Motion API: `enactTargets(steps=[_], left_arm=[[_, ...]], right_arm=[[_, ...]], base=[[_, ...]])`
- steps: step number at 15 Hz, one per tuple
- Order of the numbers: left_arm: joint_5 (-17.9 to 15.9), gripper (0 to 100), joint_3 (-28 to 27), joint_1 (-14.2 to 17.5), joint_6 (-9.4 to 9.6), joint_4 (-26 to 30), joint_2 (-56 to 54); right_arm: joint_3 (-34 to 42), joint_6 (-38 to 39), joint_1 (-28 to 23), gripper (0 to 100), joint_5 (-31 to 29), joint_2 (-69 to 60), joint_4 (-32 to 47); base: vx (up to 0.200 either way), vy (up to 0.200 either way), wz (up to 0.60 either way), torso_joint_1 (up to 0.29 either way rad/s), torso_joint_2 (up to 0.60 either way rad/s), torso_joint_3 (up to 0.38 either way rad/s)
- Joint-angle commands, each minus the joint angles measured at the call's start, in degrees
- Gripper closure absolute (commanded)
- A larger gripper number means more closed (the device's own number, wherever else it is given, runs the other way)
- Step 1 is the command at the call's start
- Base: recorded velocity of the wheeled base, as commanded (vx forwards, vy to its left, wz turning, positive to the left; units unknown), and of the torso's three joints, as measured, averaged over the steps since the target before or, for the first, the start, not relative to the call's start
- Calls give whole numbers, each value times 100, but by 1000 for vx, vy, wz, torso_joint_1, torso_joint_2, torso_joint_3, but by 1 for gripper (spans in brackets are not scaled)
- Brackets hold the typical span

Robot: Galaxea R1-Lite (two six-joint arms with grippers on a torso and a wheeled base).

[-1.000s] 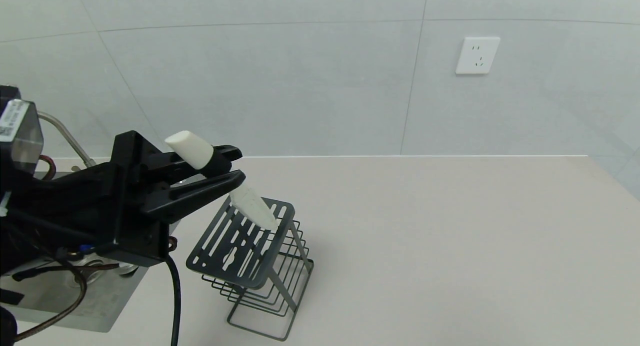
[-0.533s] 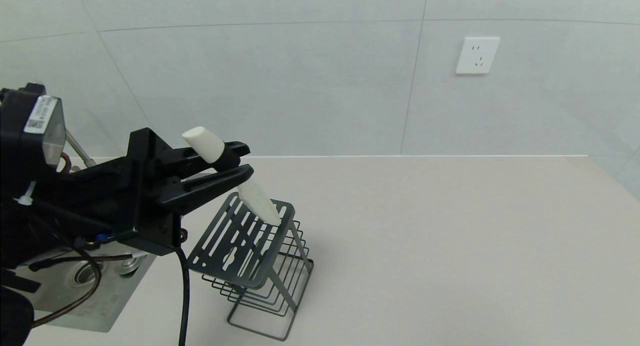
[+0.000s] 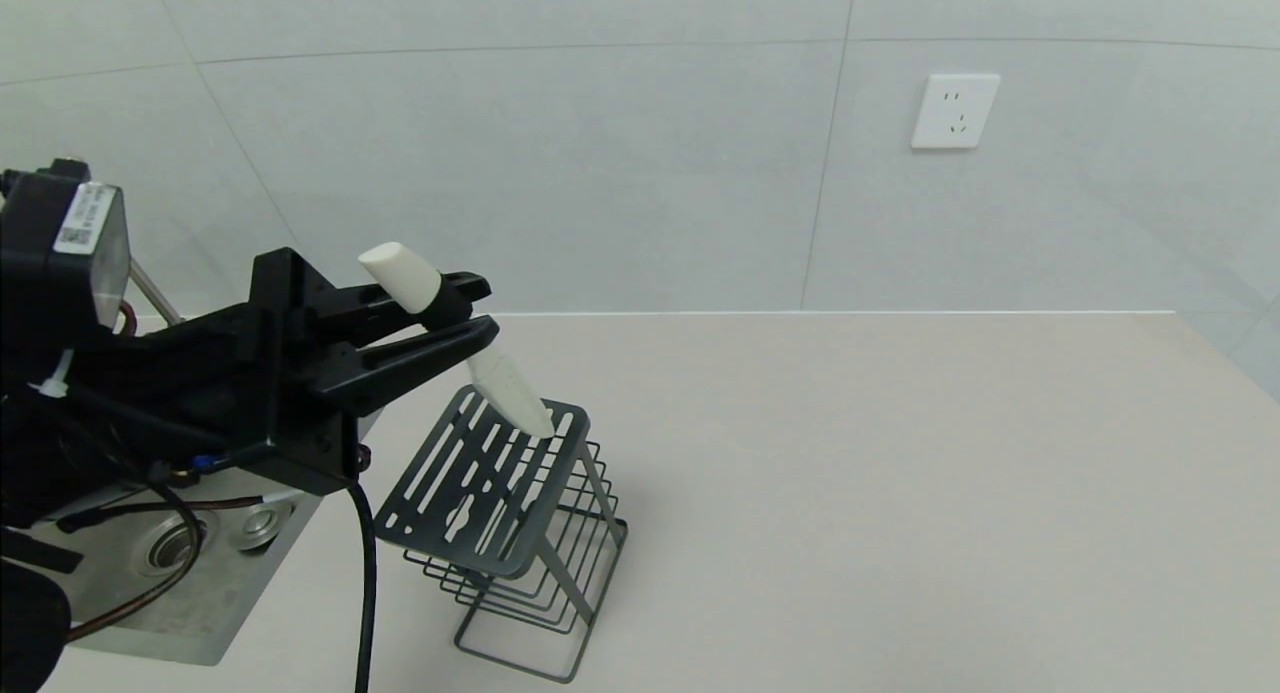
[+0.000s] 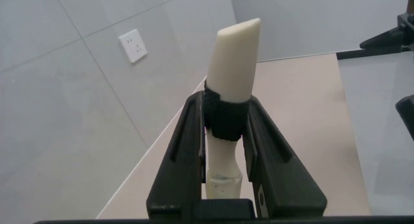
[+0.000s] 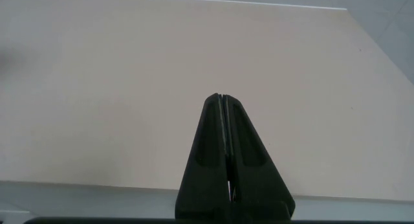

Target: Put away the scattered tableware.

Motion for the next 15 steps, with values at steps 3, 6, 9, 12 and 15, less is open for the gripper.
enactTargets(steps=[3, 6, 9, 12, 15], left_arm=[[-18, 100, -21, -9, -1, -8, -144], [-35, 100, 5, -26, -1, -25, -250], [-35, 100, 181, -44, -1, -25, -206], [-53, 100, 190, -149, 8, -25, -153], [-53, 100, 190, -220, 8, -25, -109]], right_arm=[[0, -2, 3, 100, 1, 7, -4], [0, -2, 3, 100, 1, 7, -4], [0, -11, 3, 100, 1, 7, -4], [0, -11, 3, 100, 10, 7, -4], [0, -11, 3, 100, 10, 7, -4]], base=[[0, 0, 0, 0, 0, 0], [0, 0, 0, 0, 0, 0], [0, 0, 0, 0, 0, 0], [0, 0, 0, 0, 0, 0], [0, 0, 0, 0, 0, 0]])
